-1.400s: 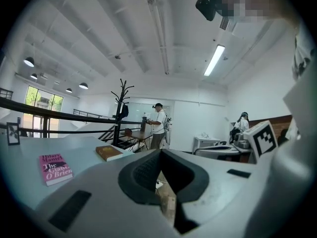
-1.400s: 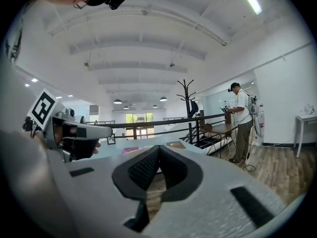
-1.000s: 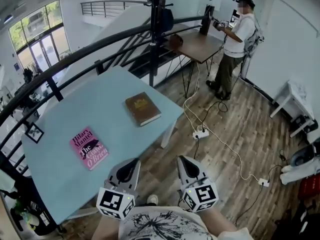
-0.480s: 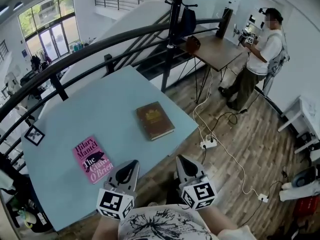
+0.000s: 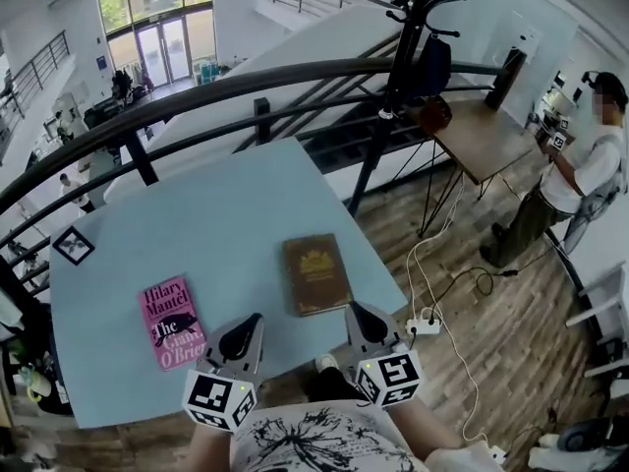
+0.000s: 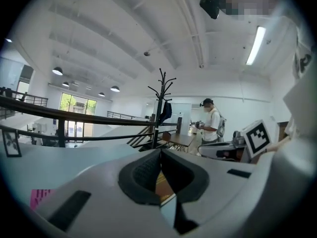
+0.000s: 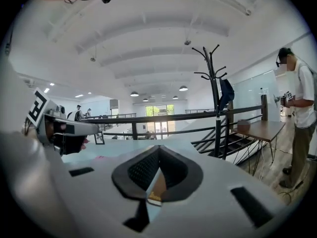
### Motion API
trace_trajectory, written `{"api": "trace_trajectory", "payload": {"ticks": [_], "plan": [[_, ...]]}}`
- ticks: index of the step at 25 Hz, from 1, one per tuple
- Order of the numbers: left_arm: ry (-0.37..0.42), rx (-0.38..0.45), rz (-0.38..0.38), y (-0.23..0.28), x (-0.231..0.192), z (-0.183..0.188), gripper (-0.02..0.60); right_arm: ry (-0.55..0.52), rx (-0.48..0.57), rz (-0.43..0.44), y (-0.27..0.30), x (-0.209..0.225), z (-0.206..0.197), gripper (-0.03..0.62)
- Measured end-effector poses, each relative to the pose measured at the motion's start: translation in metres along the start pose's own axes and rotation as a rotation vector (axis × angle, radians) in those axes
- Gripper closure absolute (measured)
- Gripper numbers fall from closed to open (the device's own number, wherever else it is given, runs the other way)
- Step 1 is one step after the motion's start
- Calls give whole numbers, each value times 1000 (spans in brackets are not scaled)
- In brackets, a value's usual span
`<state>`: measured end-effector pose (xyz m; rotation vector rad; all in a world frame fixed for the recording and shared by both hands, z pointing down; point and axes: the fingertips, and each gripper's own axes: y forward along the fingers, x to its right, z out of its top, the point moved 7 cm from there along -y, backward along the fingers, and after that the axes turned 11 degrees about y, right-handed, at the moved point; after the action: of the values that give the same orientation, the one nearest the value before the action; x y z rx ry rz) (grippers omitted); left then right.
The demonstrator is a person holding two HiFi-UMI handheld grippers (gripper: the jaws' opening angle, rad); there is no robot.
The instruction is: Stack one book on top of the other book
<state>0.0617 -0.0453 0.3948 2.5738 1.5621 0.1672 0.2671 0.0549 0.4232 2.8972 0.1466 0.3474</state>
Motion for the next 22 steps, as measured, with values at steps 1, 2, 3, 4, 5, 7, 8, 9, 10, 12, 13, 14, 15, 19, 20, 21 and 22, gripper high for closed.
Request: {"api": "trace_trajectory", "payload": {"ticks": [1, 2, 3, 4, 5, 7, 8, 9, 10, 12, 13, 14, 15, 19, 20, 21, 22], "plan": [[-5, -4, 26, 11, 1, 3, 571, -1, -13, 20, 10, 13, 5, 600], [-8, -6, 52, 22, 3, 4, 571, -4, -26, 42, 20, 24, 9, 600], [-9, -6, 76, 32, 3, 3, 571, -10, -39, 64, 30, 36, 13, 600], [-10, -5, 101, 42, 3, 3, 571, -14, -50, 86, 41, 46, 18, 600], [-15, -7, 127, 52, 4, 4, 571, -14, -61, 106, 51, 57, 23, 600], [-30, -18, 181, 70, 7, 10, 571, -2, -85, 151, 69, 77, 29, 600], [-35, -23, 203, 77, 10, 8, 571, 1, -99, 176, 77, 85, 30, 600], [-41, -28, 225, 84, 13, 5, 571, -1, -117, 202, 85, 92, 30, 600], [-48, -35, 247, 89, 16, 2, 571, -7, -138, 226, 92, 98, 29, 600], [-67, -53, 290, 98, 20, 0, 571, -24, -182, 268, 105, 108, 25, 600], [-76, -61, 308, 102, 22, 1, 571, -31, -205, 287, 112, 111, 22, 600], [-82, -66, 320, 106, 23, -1, 571, -38, -230, 304, 118, 115, 20, 600], [-83, -65, 328, 109, 24, -5, 571, -43, -254, 320, 123, 117, 18, 600], [-88, -71, 365, 120, 22, -14, 572, -43, -331, 344, 143, 126, 5, 600], [-86, -77, 375, 123, 21, -15, 572, -42, -353, 340, 148, 130, 1, 599], [-82, -82, 380, 126, 21, -18, 571, -37, -382, 336, 152, 133, -4, 599], [-80, -87, 384, 128, 21, -22, 571, -25, -416, 336, 157, 137, -10, 599]]}}
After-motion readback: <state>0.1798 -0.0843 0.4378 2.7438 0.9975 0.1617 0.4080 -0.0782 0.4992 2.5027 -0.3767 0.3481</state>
